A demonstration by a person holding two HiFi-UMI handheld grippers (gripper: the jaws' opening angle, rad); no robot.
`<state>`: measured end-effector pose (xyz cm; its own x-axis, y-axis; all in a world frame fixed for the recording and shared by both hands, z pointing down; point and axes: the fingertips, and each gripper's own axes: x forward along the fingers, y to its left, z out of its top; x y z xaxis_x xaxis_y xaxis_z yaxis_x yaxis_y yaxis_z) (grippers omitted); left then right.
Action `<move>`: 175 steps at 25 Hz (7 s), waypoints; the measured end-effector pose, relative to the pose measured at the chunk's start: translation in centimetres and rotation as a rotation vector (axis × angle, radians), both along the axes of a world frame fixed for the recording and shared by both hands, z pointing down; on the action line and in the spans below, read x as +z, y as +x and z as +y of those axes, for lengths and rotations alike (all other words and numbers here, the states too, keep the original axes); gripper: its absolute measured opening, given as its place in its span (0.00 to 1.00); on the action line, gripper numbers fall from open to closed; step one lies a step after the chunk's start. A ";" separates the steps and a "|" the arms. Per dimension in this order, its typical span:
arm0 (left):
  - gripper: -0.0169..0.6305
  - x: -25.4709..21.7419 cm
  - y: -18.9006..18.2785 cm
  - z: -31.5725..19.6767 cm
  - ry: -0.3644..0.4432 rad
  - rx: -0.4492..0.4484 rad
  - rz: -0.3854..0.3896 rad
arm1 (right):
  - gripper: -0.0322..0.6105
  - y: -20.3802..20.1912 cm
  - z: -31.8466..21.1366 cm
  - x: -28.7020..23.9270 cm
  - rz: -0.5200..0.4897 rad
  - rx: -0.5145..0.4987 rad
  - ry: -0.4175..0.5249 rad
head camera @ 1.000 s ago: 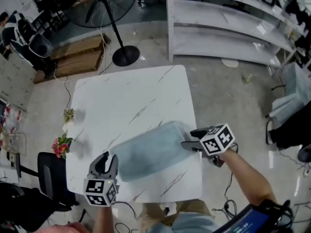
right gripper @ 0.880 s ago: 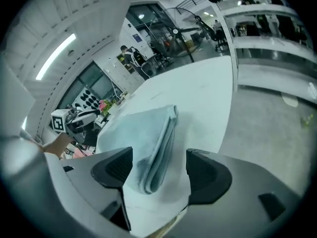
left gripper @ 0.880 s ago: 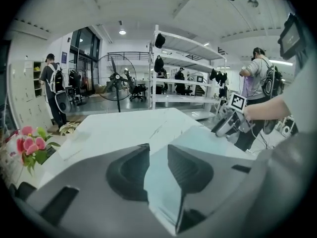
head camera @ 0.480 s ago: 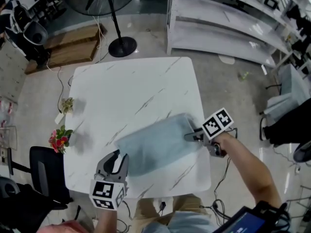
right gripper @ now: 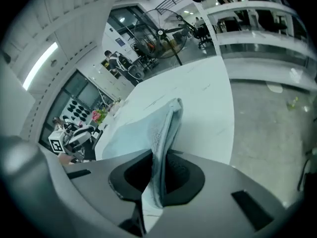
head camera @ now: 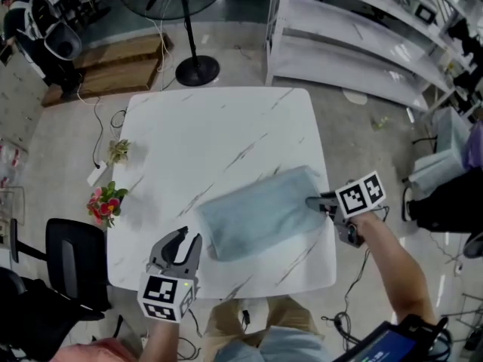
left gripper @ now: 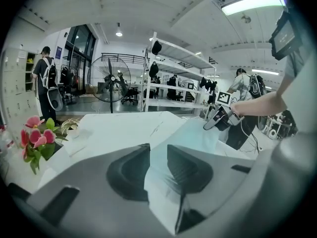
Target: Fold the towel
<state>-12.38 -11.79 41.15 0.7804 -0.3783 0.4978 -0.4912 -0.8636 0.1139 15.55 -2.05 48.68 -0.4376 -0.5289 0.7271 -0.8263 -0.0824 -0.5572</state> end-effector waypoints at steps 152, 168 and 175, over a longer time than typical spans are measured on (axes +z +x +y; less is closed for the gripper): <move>0.08 10.1 5.5 -5.6 -0.035 0.333 -0.133 | 0.07 -22.9 -0.3 2.5 0.448 -0.194 0.338; 0.08 5.9 3.8 -5.7 0.061 0.223 -0.110 | 0.07 -21.4 -0.1 -3.2 0.404 -0.044 0.546; 0.08 -6.6 -1.0 -5.7 0.150 -0.052 0.105 | 0.07 -14.3 -0.6 -12.0 0.437 0.150 0.661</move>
